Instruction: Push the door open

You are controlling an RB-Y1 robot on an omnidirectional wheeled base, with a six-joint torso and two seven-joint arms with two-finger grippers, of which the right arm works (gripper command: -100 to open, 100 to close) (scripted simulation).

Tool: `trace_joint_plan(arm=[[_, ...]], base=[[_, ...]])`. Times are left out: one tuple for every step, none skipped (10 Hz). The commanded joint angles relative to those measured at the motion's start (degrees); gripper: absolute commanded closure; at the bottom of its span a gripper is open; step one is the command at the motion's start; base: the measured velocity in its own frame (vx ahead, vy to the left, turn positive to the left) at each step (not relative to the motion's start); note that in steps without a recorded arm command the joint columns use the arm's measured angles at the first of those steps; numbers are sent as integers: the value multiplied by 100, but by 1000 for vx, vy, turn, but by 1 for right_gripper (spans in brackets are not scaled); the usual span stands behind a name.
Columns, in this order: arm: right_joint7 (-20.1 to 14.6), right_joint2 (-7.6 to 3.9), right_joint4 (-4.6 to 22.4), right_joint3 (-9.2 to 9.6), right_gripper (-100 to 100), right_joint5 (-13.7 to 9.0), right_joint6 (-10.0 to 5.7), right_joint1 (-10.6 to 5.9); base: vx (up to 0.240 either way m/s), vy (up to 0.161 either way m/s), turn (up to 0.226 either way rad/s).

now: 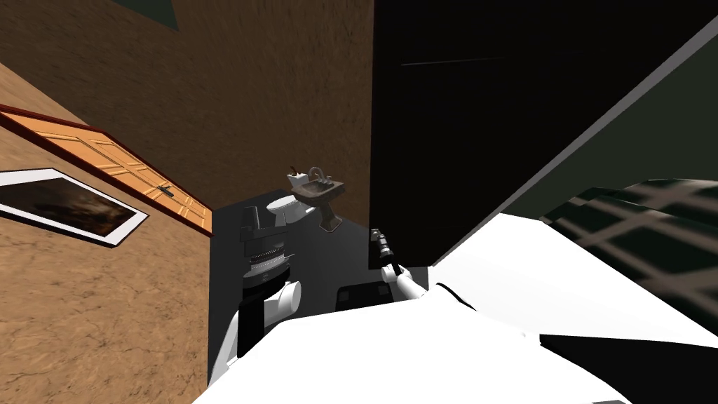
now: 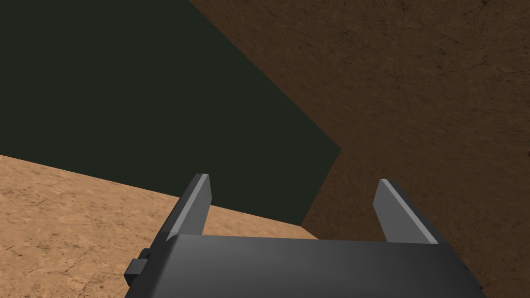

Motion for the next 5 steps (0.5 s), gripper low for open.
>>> trace_joint_plan(arm=[[13, -104, 20, -113, 100, -80, -90, -39], [13, -104, 107, -113, 100, -80, -90, -39], [13, -104, 20, -113, 100, -80, -90, -39], [13, -104, 20, -113, 100, -80, -90, -39], [60, -179, 22, -244, 100, -179, -101, -45]], base=[[149, 88, -67], [126, 66, -27], [66, 25, -13], [18, -2, 13], [115, 71, -94]])
